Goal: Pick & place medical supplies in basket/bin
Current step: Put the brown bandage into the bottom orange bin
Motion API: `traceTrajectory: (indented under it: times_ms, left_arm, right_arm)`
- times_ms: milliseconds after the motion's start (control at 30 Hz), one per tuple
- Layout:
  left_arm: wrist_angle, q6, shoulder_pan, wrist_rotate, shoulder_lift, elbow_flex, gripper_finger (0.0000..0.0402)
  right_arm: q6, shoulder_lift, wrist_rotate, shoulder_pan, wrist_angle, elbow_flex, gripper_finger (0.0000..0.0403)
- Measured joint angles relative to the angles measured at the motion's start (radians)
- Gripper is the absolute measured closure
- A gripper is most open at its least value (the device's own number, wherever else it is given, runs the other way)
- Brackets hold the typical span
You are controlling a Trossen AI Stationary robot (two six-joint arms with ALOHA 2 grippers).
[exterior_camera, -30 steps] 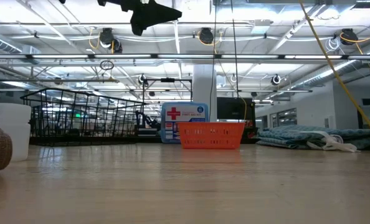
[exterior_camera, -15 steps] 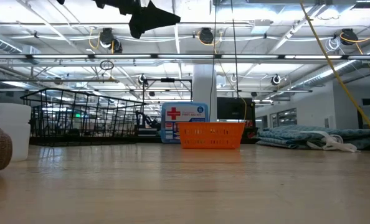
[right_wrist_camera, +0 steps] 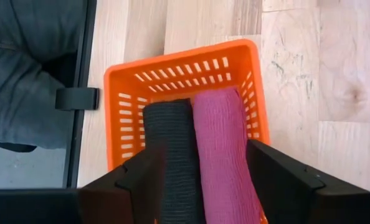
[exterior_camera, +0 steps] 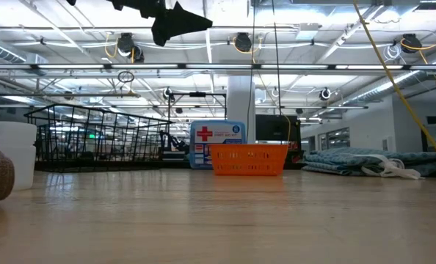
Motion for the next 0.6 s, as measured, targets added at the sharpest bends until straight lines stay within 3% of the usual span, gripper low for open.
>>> traceTrajectory:
  times_ms: [267,500,600]
  left_arm:
    - [-0.009,-0.016,-0.001,0.001,-0.024,0.000,0.0105]
    - [-0.144,0.008,-0.031,0.008,-0.184,0.000,0.0105]
    - [-0.216,0.012,-0.055,0.001,-0.250,0.000,0.0105]
  right_arm:
    - [-0.001,-0.006,-0.004,-0.016,0.000,0.000,0.0187]
    - [-0.002,-0.067,0.001,-0.058,0.004,0.001,0.0195]
    - [-0.004,-0.100,0.055,-0.083,0.018,0.001,0.0195]
